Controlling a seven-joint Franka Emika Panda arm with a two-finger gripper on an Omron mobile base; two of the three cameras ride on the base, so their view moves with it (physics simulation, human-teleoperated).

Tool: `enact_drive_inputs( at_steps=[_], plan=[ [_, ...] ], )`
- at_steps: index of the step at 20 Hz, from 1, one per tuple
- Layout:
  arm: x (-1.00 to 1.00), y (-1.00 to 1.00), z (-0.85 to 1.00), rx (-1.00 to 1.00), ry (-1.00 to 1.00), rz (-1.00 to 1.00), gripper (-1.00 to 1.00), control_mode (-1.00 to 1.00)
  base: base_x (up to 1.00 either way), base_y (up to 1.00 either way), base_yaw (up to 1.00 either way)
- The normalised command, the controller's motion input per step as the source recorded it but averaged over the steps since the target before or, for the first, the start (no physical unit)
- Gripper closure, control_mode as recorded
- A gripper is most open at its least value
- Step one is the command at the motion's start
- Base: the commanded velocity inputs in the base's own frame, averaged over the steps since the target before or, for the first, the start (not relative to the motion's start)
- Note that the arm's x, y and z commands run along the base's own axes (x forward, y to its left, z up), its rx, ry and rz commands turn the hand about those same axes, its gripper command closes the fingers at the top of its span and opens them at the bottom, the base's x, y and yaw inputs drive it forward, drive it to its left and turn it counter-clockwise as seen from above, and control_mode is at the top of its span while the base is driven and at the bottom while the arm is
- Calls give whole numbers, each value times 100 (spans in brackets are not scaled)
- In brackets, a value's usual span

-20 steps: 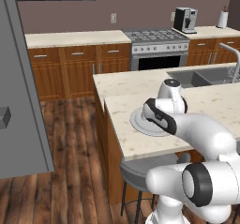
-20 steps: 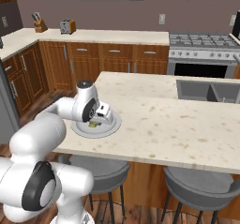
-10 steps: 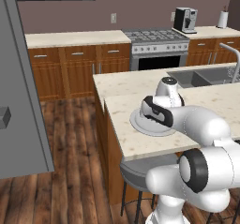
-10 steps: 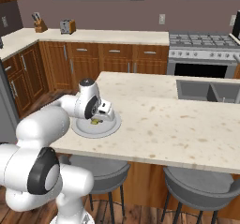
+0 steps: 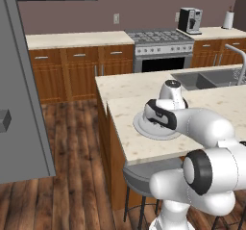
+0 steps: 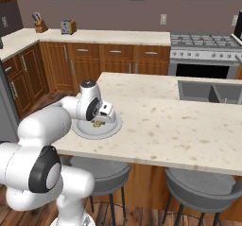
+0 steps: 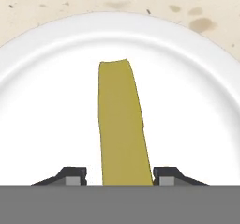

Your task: Retrieve the butter from the fridge and place it on a plate on the dining table. Then retrieve the butter knife by the fridge and place it near the plate.

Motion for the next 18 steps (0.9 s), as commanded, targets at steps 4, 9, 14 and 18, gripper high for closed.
enact_drive_inputs(
  at_steps=[4,9,14,18],
  plan=[
    [0,0,0,0,0,0,-100,-100,0,0,0],
    [-2,0,0,0,0,0,-100,-100,0,0,0],
    [-22,-2,12,1,0,0,-100,-100,0,0,0],
    [-51,-4,58,0,-11,1,-100,-100,0,0,0]
  ],
)
